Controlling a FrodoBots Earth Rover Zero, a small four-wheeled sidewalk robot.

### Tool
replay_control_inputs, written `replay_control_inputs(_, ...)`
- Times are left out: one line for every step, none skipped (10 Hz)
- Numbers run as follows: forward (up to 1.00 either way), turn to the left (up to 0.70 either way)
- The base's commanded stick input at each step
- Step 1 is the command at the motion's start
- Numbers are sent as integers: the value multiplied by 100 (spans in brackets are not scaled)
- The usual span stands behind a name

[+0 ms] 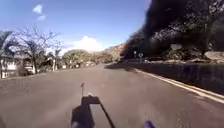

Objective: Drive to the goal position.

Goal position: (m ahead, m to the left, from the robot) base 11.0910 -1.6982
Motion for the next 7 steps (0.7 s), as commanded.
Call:
replay_control_inputs(70,0)
replay_control_inputs(70,0)
replay_control_inputs(70,0)
replay_control_inputs(70,0)
replay_control_inputs(70,0)
replay_control_inputs(70,0)
replay_control_inputs(70,0)
